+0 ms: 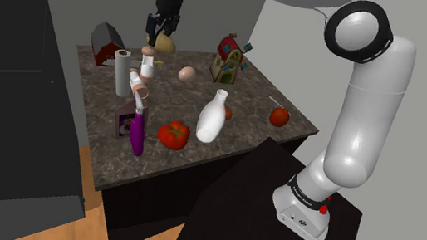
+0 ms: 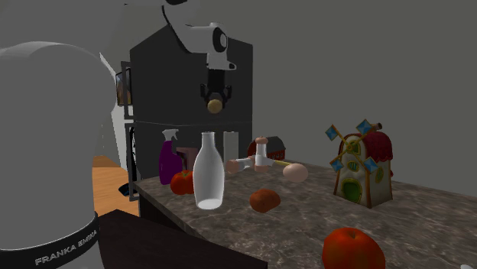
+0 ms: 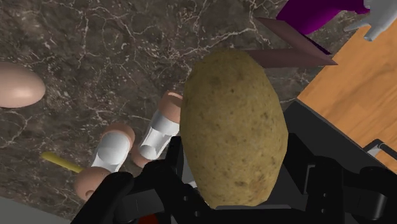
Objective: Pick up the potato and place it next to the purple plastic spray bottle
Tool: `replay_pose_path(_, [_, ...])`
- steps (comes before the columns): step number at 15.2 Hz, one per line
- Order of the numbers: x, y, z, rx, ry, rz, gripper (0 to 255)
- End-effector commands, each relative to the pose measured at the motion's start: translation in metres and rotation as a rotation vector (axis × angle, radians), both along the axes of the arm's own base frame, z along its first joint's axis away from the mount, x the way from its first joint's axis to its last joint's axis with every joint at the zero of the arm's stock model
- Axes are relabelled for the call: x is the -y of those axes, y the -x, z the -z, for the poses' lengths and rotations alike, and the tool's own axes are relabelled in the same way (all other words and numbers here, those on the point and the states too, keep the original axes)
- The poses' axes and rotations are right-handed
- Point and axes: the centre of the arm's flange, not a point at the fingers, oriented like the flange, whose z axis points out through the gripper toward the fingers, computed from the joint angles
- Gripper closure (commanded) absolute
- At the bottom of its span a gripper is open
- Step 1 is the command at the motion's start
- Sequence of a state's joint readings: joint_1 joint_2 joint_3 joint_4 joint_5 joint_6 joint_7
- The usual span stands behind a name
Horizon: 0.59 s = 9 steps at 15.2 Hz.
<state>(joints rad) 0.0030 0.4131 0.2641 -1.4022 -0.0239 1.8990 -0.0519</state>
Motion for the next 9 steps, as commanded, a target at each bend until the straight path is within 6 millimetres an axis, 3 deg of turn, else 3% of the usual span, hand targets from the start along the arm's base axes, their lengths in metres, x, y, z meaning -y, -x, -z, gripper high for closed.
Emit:
replay_pose_path(1, [-0.021, -0.002, -0.002, 0.000, 0.000, 0.000, 255])
replay_pose_path(9, [-0.126, -0.011, -0.002, 0.000, 0.000, 0.000, 255])
